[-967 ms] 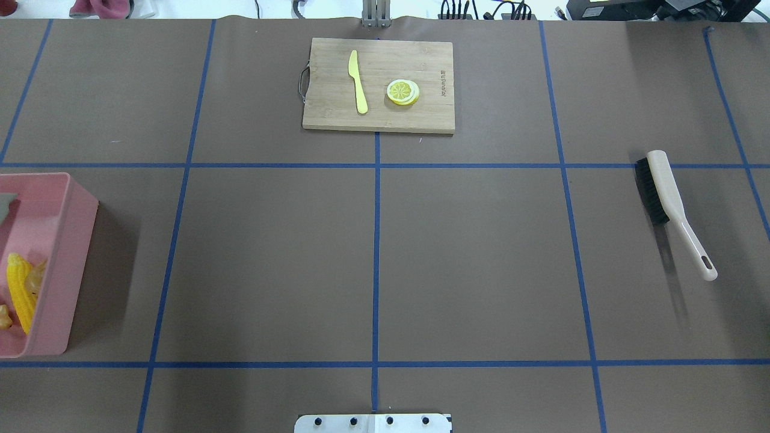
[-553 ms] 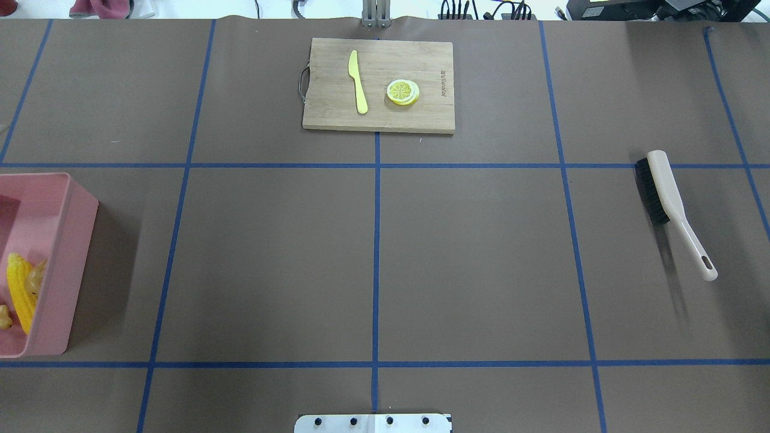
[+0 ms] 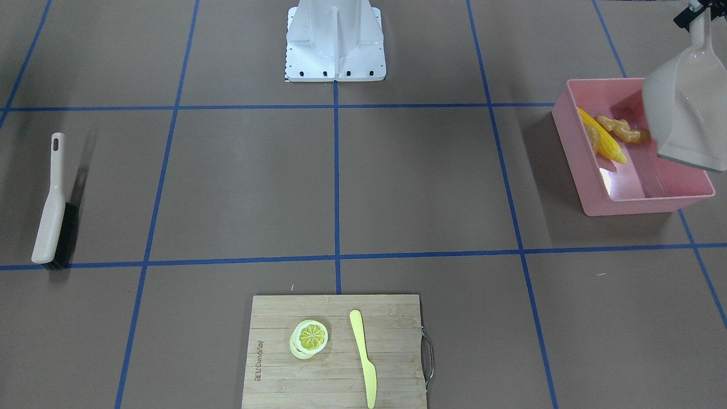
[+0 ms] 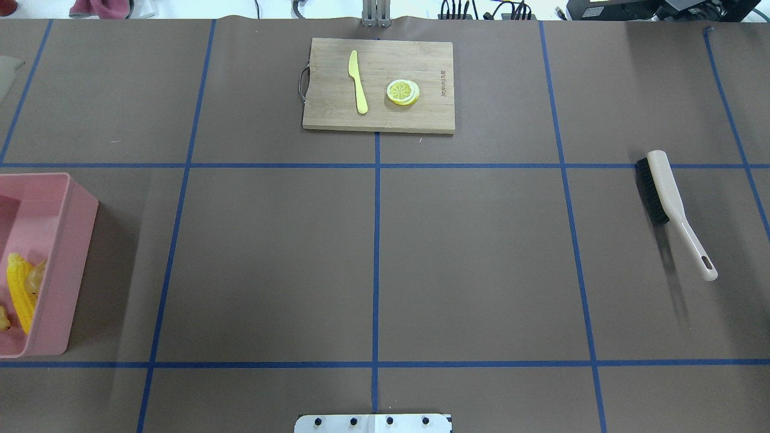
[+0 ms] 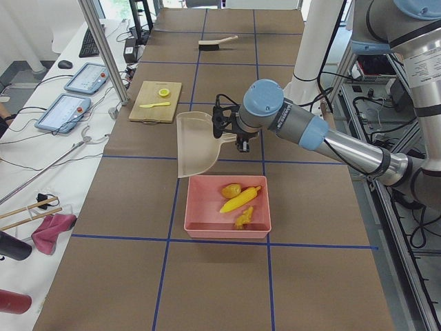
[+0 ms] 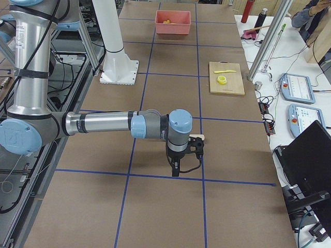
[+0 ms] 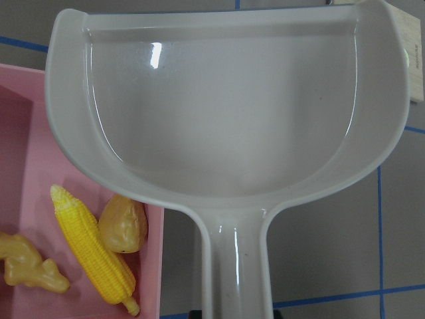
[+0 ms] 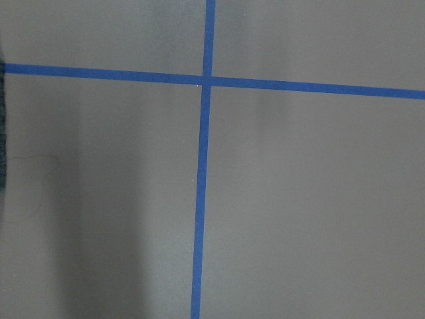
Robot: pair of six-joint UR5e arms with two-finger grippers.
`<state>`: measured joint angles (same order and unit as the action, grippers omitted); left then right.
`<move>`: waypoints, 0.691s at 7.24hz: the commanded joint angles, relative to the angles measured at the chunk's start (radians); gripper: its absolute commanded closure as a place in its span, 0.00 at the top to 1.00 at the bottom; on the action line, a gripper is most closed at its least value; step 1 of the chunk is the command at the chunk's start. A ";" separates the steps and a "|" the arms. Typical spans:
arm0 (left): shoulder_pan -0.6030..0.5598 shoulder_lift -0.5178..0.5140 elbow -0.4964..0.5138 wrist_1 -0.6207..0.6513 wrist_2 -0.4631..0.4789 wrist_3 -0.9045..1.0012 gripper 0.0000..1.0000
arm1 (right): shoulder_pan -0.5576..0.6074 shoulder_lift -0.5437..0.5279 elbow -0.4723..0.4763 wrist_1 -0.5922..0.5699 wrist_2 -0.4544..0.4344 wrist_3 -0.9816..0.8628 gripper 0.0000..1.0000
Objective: Sweep and dump trash into bin
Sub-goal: 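Bring the empty dustpan back and lower it onto the table with the left gripper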
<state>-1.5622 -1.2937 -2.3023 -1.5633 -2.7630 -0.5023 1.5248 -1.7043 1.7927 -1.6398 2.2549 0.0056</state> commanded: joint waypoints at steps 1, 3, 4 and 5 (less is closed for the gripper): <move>-0.001 -0.221 0.003 0.225 0.002 0.001 0.00 | 0.000 0.000 -0.003 0.000 0.002 0.000 1.00; 0.121 -0.323 0.029 0.226 0.016 0.005 0.00 | 0.000 -0.002 -0.003 0.000 0.002 0.001 1.00; 0.181 -0.372 0.065 0.168 0.064 0.055 0.00 | 0.000 -0.005 -0.003 0.000 0.002 -0.001 1.00; 0.235 -0.389 0.083 0.128 0.132 0.135 0.00 | 0.000 -0.005 -0.003 0.000 0.002 -0.001 1.00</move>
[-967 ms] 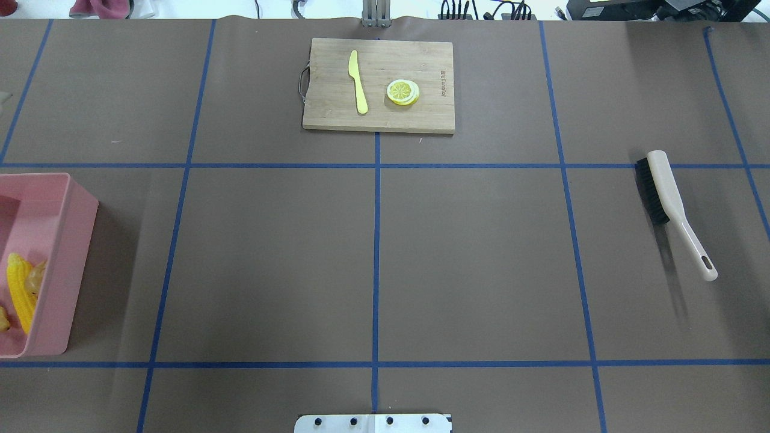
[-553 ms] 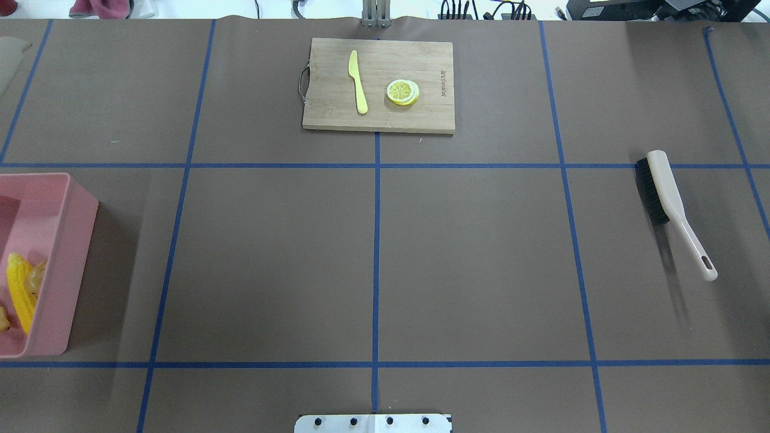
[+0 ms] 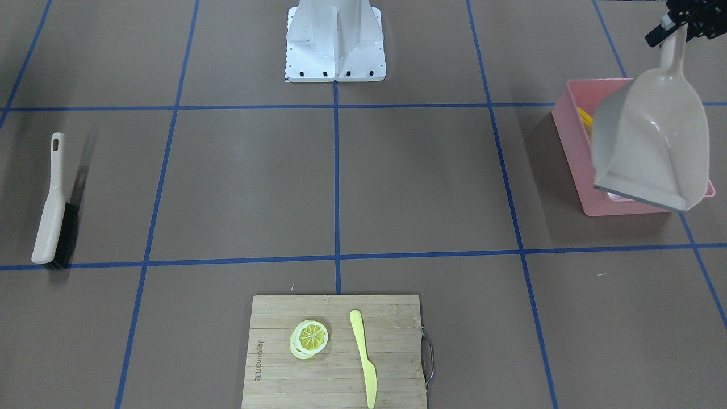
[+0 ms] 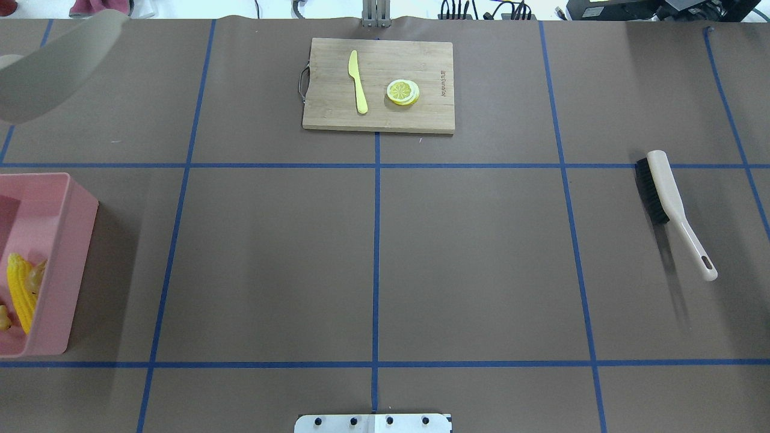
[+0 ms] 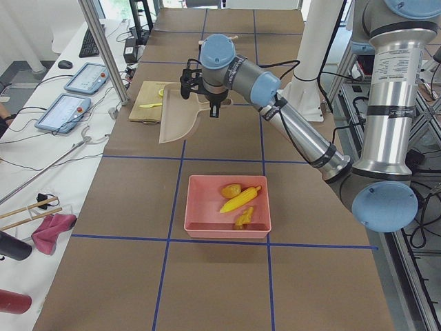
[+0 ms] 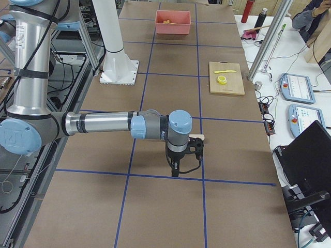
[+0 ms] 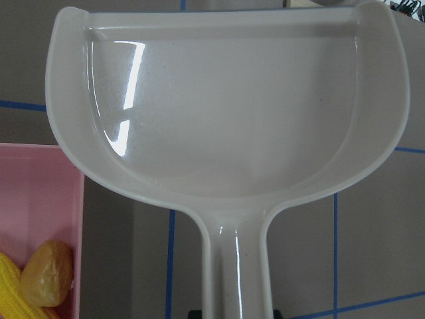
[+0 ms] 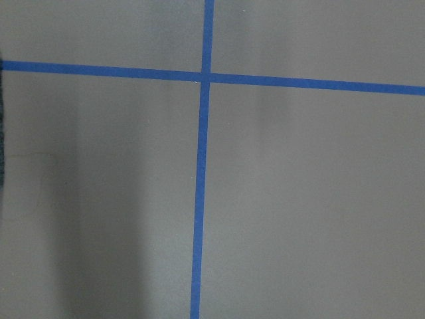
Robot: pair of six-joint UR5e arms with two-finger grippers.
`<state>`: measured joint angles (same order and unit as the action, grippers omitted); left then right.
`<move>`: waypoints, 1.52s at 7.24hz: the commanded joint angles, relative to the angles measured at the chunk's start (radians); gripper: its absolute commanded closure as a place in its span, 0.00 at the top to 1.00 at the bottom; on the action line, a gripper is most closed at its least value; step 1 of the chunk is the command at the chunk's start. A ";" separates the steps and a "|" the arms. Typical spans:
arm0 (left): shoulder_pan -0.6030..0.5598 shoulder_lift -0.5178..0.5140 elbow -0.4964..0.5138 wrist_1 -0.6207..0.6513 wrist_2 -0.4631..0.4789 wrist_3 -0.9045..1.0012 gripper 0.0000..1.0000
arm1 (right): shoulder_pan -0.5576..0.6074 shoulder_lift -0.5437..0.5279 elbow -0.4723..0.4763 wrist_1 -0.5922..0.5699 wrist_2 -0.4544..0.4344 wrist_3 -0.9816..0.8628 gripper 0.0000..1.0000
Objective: Sweep and dump trash into bin
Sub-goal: 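Bring the empty dustpan back and lower it onto the table with the left gripper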
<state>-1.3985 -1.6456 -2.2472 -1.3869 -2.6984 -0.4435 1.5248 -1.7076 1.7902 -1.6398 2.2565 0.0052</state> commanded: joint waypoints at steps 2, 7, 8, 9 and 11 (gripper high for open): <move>0.128 -0.078 0.073 -0.113 0.191 0.351 0.00 | 0.000 -0.001 -0.003 0.000 -0.002 -0.001 1.00; 0.359 -0.142 0.231 -0.380 0.459 0.842 0.00 | 0.000 -0.001 -0.008 0.000 -0.002 0.001 1.00; 0.378 -0.134 0.280 -0.439 0.462 0.879 0.00 | 0.000 -0.001 -0.009 0.000 -0.002 -0.001 1.00; 0.406 -0.134 0.352 -0.521 0.462 0.887 0.00 | 0.000 -0.001 -0.024 0.000 -0.002 0.001 1.00; 0.467 -0.132 0.399 -0.560 0.457 0.884 0.00 | 0.000 -0.001 -0.032 0.000 -0.002 -0.001 1.00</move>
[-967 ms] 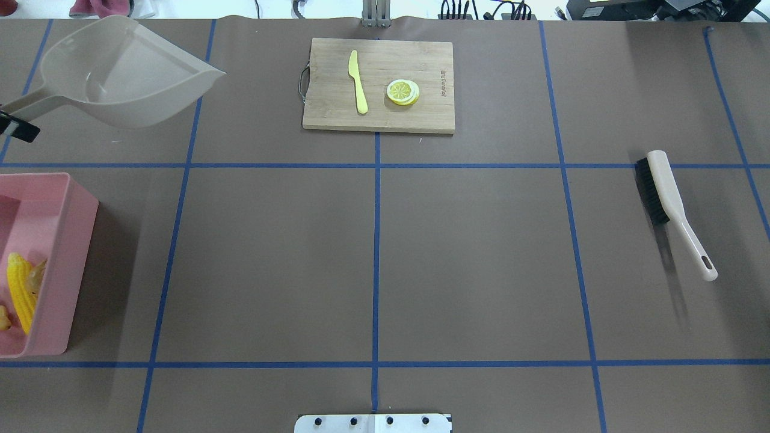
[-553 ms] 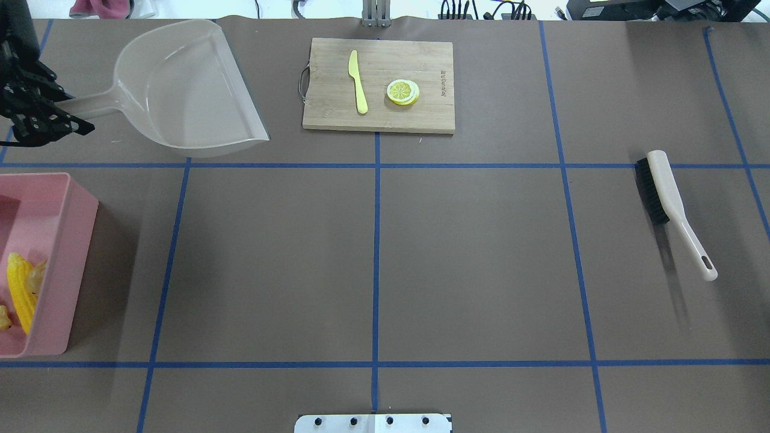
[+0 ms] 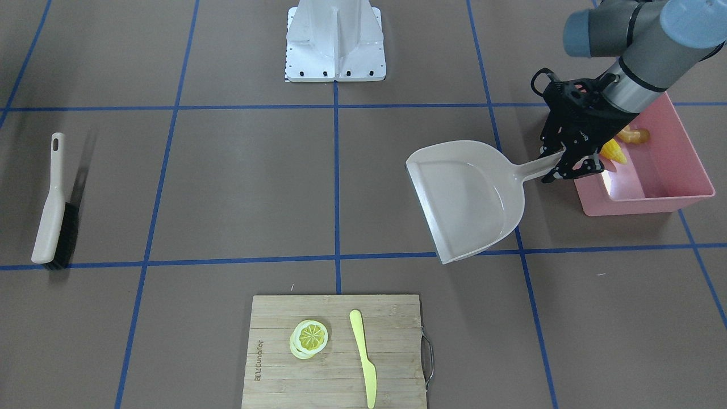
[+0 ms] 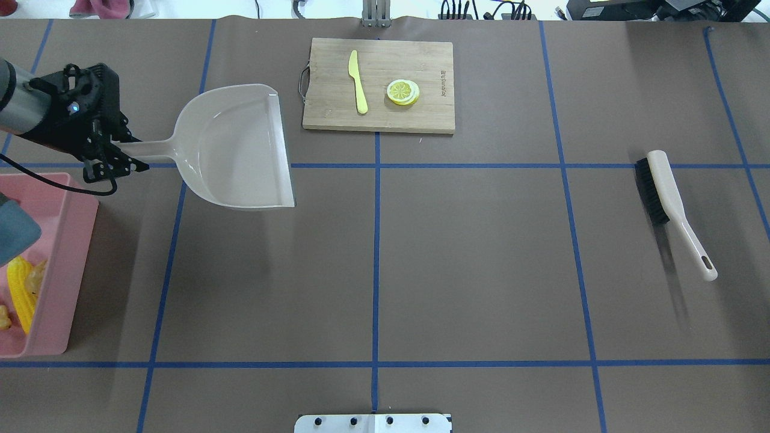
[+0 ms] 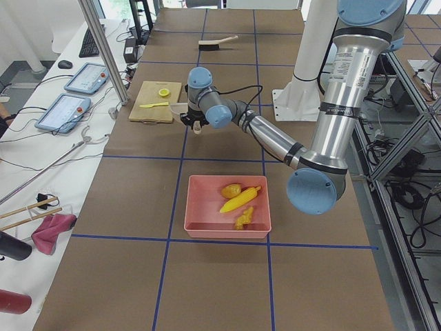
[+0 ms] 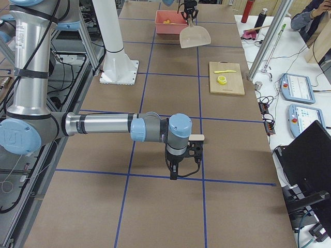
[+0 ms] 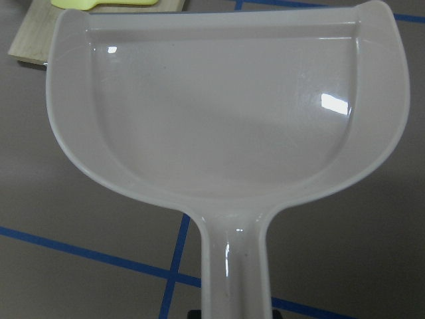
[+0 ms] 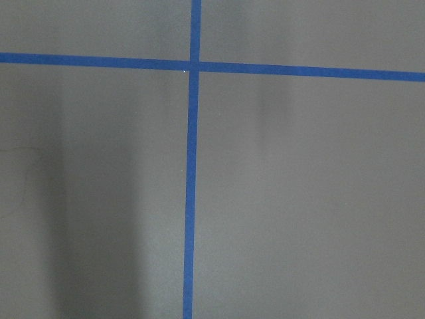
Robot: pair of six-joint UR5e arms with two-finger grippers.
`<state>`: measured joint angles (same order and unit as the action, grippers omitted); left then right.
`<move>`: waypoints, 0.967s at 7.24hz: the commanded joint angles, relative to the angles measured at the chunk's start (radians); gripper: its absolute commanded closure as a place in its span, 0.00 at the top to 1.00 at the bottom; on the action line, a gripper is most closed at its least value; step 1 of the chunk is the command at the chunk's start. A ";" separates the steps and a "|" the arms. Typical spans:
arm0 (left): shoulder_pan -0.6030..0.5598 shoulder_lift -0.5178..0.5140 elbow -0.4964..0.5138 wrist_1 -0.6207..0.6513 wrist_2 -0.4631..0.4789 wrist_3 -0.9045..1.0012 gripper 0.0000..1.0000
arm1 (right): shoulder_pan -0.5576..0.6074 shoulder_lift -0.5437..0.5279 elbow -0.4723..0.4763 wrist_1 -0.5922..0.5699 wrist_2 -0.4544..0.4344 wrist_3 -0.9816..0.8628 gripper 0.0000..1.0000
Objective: Sweep and dump trash into bin
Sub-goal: 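Bring the empty dustpan back and lower it onto the table with the left gripper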
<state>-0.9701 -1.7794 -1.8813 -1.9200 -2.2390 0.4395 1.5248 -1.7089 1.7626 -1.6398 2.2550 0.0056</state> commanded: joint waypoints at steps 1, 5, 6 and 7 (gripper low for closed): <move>0.091 0.002 0.077 -0.037 0.001 -0.001 0.00 | 0.000 0.000 -0.003 0.000 0.000 -0.001 1.00; 0.187 -0.038 0.169 -0.125 0.044 -0.007 0.00 | 0.000 0.000 -0.005 0.000 0.000 -0.001 1.00; 0.188 -0.038 0.171 -0.144 0.050 -0.002 0.00 | 0.000 0.000 -0.006 0.000 0.000 -0.001 1.00; 0.189 -0.034 0.171 -0.195 0.096 0.002 0.19 | 0.000 0.000 -0.006 0.000 0.000 -0.001 1.00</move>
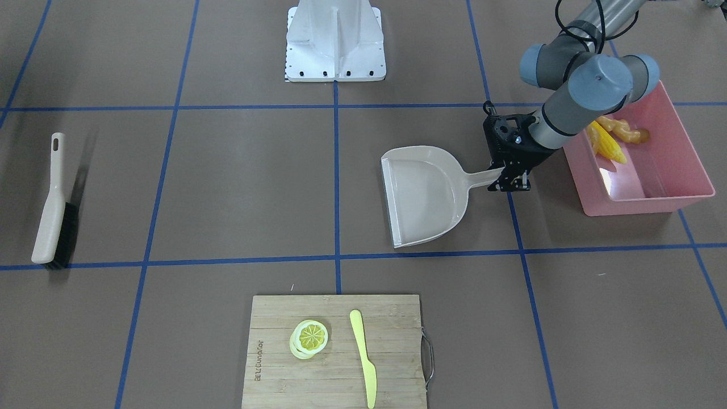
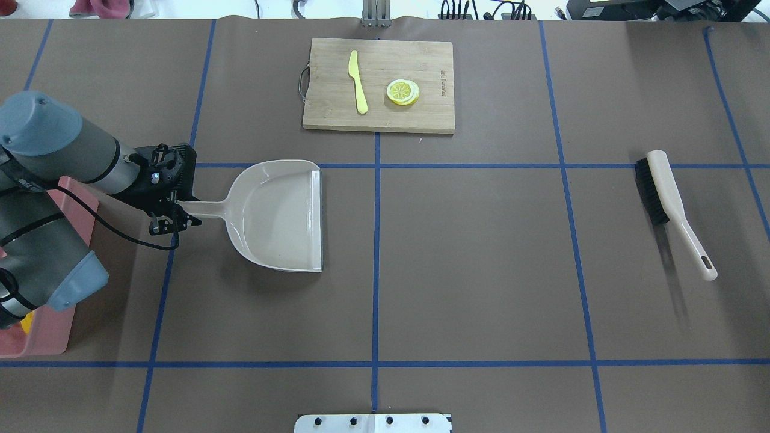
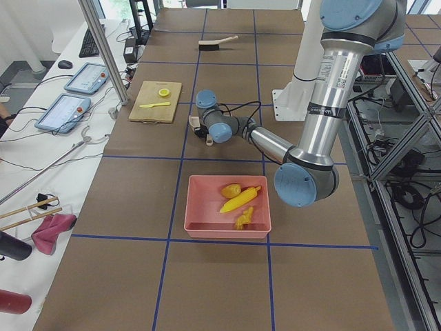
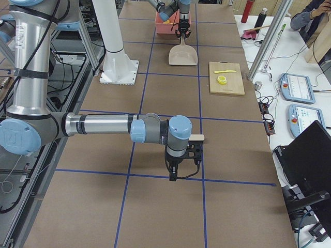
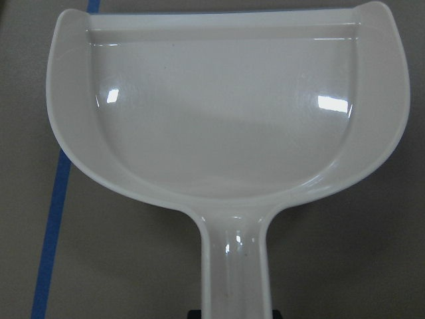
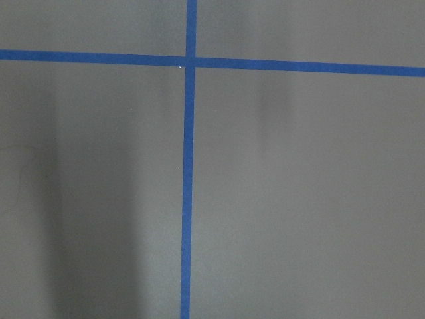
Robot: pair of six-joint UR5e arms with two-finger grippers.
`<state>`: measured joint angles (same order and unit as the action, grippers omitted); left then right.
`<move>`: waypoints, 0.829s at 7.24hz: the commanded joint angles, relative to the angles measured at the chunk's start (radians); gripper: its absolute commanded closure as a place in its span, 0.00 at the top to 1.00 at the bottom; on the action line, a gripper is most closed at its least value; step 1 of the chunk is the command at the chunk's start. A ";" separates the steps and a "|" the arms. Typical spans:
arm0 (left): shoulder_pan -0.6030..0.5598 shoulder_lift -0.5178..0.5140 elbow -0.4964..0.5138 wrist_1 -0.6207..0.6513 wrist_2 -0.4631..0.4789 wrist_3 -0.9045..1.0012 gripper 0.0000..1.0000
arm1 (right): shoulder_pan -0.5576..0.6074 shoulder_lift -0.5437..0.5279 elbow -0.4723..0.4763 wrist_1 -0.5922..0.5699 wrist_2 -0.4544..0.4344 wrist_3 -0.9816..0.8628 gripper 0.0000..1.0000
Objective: Sweep and dump trash into bin
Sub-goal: 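Bring the empty dustpan back and lower it onto the table with the left gripper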
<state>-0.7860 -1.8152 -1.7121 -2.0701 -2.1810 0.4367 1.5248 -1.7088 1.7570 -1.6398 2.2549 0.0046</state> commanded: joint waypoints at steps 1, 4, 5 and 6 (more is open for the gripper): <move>0.005 0.004 0.006 -0.062 0.070 0.004 0.98 | 0.000 0.000 -0.001 0.000 0.000 0.000 1.00; -0.039 0.032 -0.085 -0.052 0.070 -0.009 0.98 | 0.000 0.000 -0.001 0.000 0.002 0.000 1.00; -0.092 0.033 -0.109 -0.022 0.066 -0.019 0.98 | 0.000 0.000 -0.001 0.000 0.002 0.000 1.00; -0.111 0.033 -0.191 0.063 0.066 -0.147 0.98 | 0.000 0.000 -0.001 0.000 0.000 0.000 1.00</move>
<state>-0.8627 -1.7848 -1.8284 -2.0811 -2.1140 0.3888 1.5248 -1.7089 1.7564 -1.6398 2.2561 0.0048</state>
